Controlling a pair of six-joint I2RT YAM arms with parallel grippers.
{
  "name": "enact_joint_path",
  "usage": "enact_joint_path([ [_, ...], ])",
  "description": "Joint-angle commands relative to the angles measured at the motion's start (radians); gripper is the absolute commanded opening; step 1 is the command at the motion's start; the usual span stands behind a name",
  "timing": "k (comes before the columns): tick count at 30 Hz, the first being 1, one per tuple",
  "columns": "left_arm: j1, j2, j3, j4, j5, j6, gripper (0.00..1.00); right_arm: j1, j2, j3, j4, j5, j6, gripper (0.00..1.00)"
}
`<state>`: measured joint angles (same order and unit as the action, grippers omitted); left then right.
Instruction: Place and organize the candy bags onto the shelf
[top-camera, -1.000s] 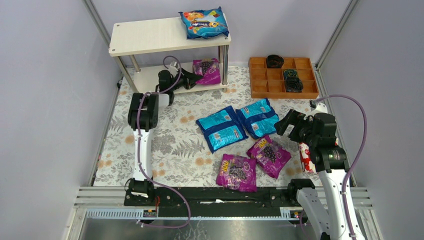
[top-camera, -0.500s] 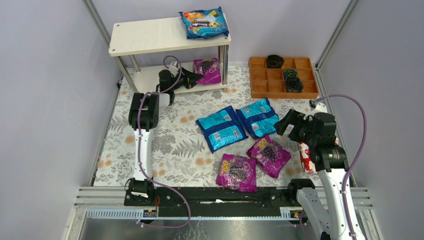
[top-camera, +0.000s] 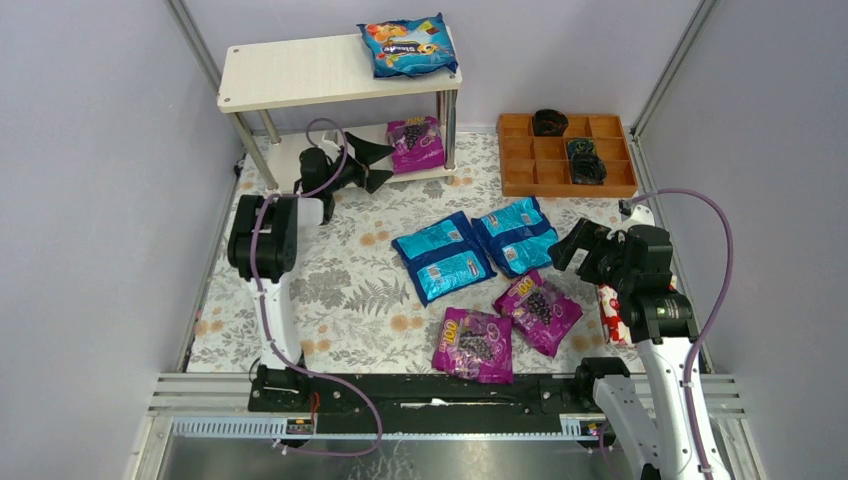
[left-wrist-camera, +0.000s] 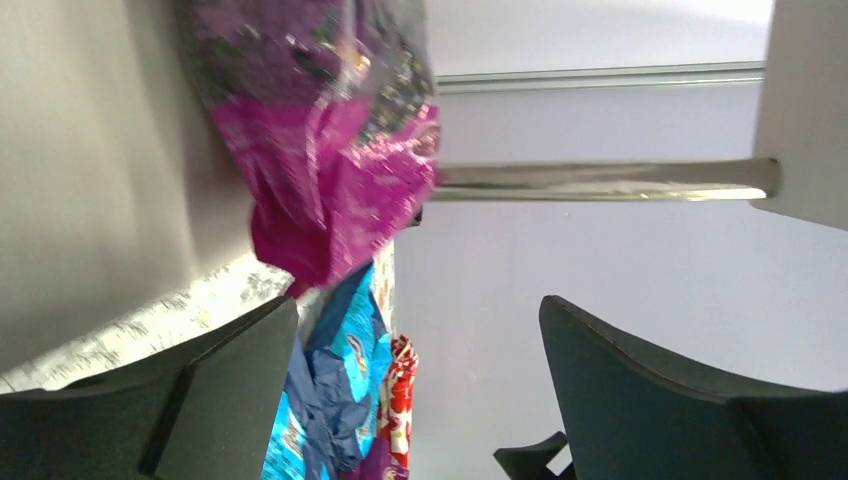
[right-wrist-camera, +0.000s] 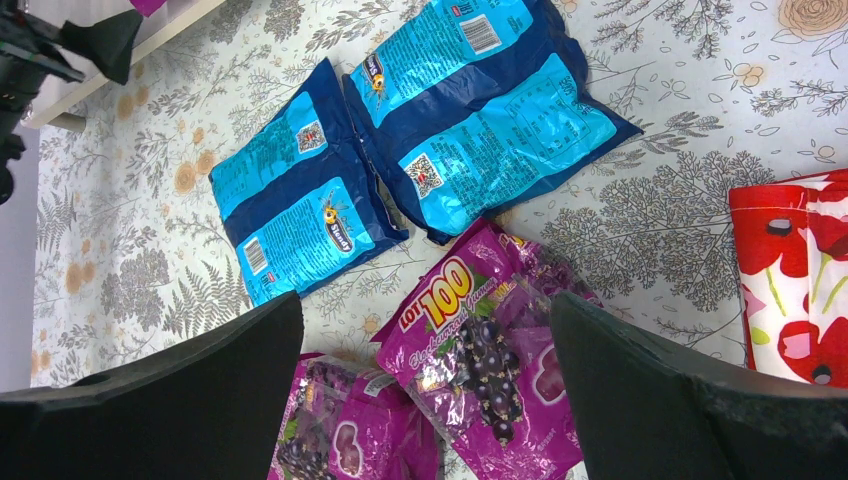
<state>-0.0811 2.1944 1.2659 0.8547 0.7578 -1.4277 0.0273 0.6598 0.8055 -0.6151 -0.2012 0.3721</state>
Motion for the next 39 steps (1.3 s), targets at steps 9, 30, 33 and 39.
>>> enact_joint_path([
  [9, -0.023, -0.288, -0.271, -0.071, -0.049, 0.119, 0.81, 0.006, -0.016, -0.006, 0.044, -0.018, 0.002, 1.0],
  [30, -0.099, 0.021, 0.047, 0.001, -0.156, 0.043, 0.44, 0.006, -0.019, 0.003, 0.025, -0.003, 0.008, 1.0],
  [33, -0.095, 0.034, 0.074, -0.022, -0.147, 0.059, 0.43, 0.006, -0.017, 0.002, 0.026, -0.004, 0.009, 1.0],
  [39, -0.086, 0.044, 0.088, -0.064, -0.126, 0.074, 0.43, 0.006, -0.017, 0.001, 0.025, -0.007, 0.009, 1.0],
])
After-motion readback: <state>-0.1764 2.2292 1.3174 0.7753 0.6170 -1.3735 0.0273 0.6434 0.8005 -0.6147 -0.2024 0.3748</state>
